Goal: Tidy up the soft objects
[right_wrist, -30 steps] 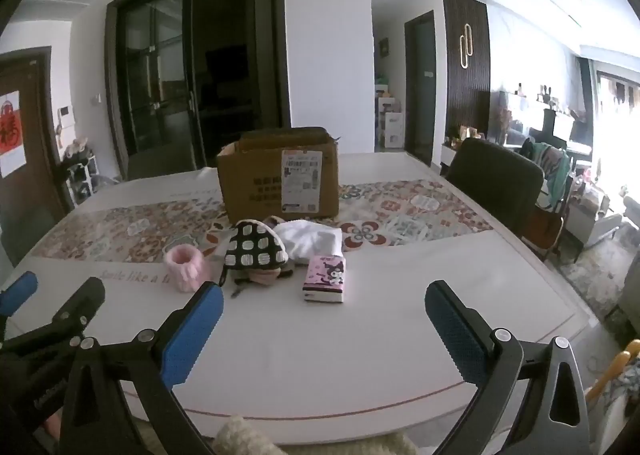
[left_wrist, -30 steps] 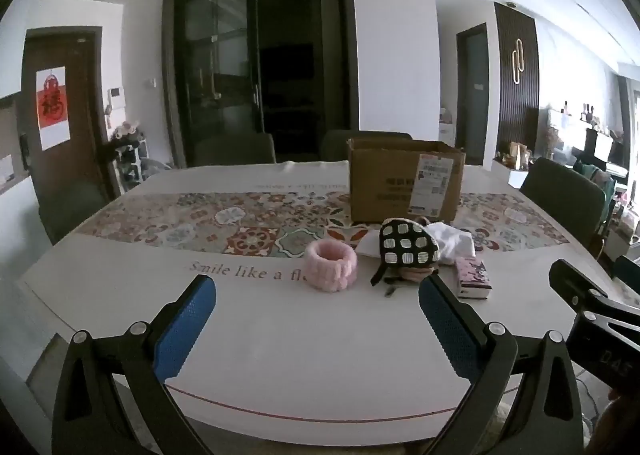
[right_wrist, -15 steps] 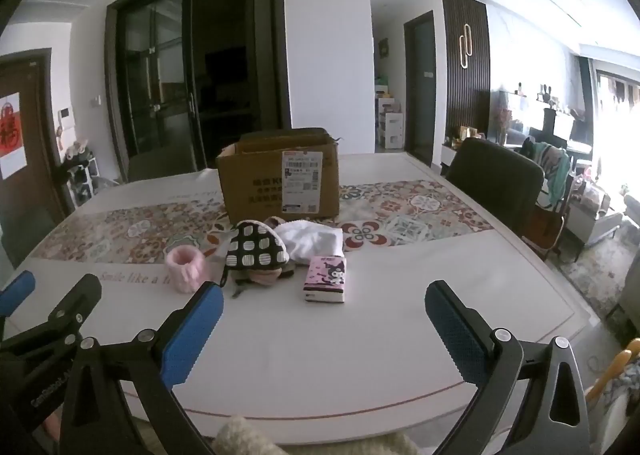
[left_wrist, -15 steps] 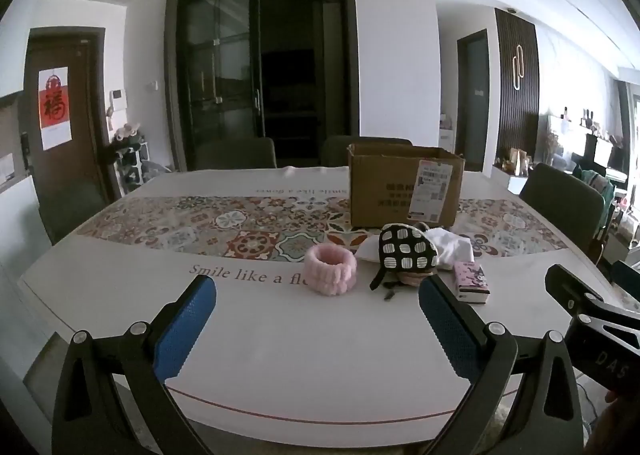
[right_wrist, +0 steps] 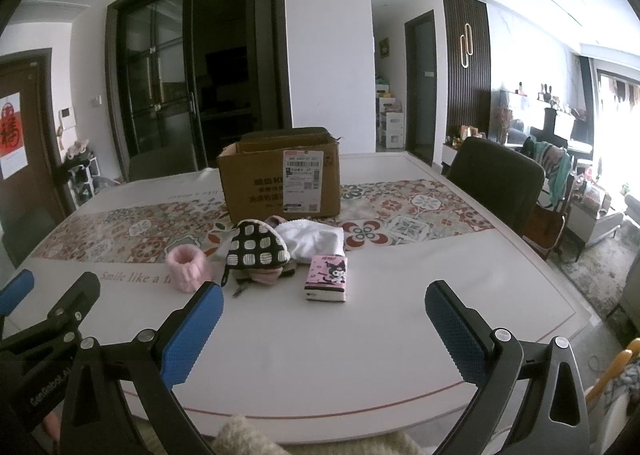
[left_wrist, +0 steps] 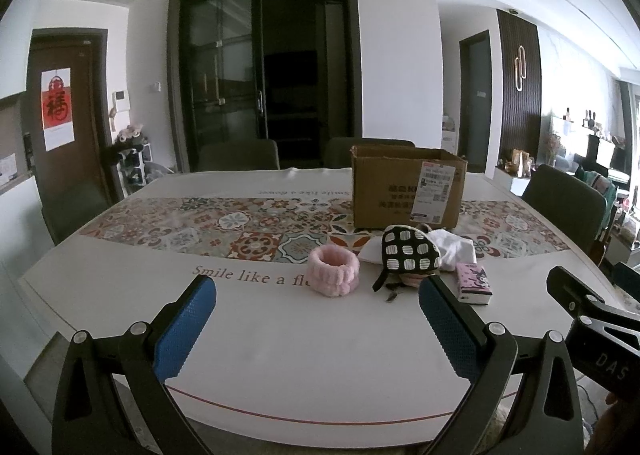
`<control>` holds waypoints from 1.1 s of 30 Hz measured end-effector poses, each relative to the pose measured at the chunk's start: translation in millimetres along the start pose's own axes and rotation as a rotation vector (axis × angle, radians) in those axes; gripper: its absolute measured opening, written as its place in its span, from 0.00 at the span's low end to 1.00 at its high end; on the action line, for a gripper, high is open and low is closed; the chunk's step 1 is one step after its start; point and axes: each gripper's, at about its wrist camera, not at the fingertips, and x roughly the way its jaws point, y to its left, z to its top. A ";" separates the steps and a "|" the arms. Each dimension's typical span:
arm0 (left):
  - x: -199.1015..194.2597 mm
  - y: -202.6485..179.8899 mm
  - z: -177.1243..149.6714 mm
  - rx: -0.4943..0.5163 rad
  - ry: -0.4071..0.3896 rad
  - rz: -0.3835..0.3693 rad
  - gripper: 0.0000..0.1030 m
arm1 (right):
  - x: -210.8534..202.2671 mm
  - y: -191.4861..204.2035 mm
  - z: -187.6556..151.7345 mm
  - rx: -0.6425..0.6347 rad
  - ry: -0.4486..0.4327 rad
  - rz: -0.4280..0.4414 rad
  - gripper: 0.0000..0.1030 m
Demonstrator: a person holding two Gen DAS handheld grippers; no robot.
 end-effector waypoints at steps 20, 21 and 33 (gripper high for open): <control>0.7 0.6 -1.0 0.001 0.000 0.001 1.00 | 0.0 1.4 0.5 -0.001 0.002 0.003 0.99; 0.3 1.6 -0.5 0.001 0.000 0.001 1.00 | -0.2 1.3 0.0 0.000 0.001 0.002 0.99; 0.7 0.5 -0.7 0.002 -0.001 0.003 1.00 | -0.1 1.6 0.2 -0.001 0.001 0.003 0.99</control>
